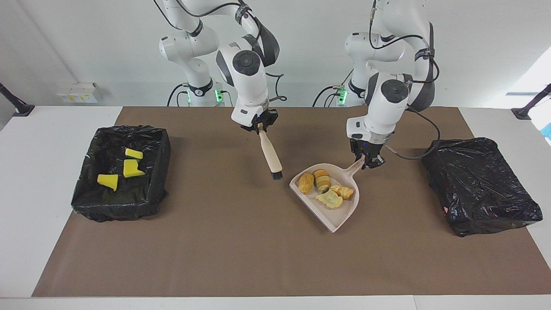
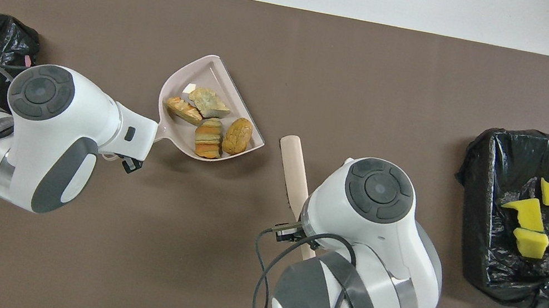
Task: Sweep and dump trash in bin
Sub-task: 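Lift the dustpan with the left gripper while the right gripper withdraws, then carry the dustpan with the left gripper over the nearer black bin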
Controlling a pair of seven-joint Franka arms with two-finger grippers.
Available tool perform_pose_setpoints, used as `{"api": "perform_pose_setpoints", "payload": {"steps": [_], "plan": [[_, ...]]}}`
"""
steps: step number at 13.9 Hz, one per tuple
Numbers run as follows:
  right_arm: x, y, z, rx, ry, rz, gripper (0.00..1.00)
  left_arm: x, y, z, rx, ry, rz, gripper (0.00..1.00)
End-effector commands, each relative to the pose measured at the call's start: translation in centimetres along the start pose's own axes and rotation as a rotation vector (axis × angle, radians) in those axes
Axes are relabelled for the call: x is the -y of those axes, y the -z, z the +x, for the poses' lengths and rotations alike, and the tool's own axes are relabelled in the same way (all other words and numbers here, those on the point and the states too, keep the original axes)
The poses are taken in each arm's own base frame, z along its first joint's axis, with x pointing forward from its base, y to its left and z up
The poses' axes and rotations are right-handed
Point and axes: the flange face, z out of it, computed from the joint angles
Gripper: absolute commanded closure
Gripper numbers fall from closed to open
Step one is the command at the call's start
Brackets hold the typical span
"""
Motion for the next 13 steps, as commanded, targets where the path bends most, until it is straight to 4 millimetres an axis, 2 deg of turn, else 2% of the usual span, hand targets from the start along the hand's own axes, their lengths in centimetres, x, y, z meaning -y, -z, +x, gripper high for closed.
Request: {"api": "perform_pose_setpoints", "payload": {"steps": [1,2,3,4,5,6,9,10,11,13], "plan": [[2.7,-1.1,-3.5,0.008,-0.056,-0.024,1.0,2.6,3.5,-1.3,-0.055,0.047,0.023,1.0],[3.4,-1.4,-4.5,0.002,-0.07,-0.027,1.0,3.3,4.4,-2.3,-0.056,0.054,0.026,1.0],[4.9,-1.7,-5.6,-0.002,-0.081,-0.031,1.0,4.3,5.3,-3.5,-0.049,0.06,0.023,1.0],[6.4,-2.6,-6.3,0.005,-0.11,-0.04,1.0,5.5,6.2,-4.9,-0.031,0.056,0.009,1.0],[8.9,-3.9,-7.3,-0.003,-0.136,-0.043,1.0,7.3,7.3,-6.8,-0.008,0.061,-0.014,1.0],[10.6,-4.9,-7.6,-0.017,-0.172,-0.036,1.0,8.9,8.6,-8.4,0.005,0.052,-0.029,1.0],[14.3,-8.2,-8.9,-0.025,-0.222,-0.034,1.0,13.3,12.2,-12.8,-0.009,0.115,-0.005,1.0],[16.6,-9.8,-10.1,-0.028,-0.233,-0.034,1.0,14.8,13.4,-14.7,-0.006,0.124,-0.008,1.0],[17.6,-10.7,-10.9,-0.027,-0.243,-0.036,1.0,16.6,14.1,-17.3,-0.006,0.122,-0.013,1.0],[17.7,-12.7,-12.1,-0.026,-0.269,-0.044,1.0,20.4,15.0,-23.4,-0.021,0.077,-0.01,1.0]]}}
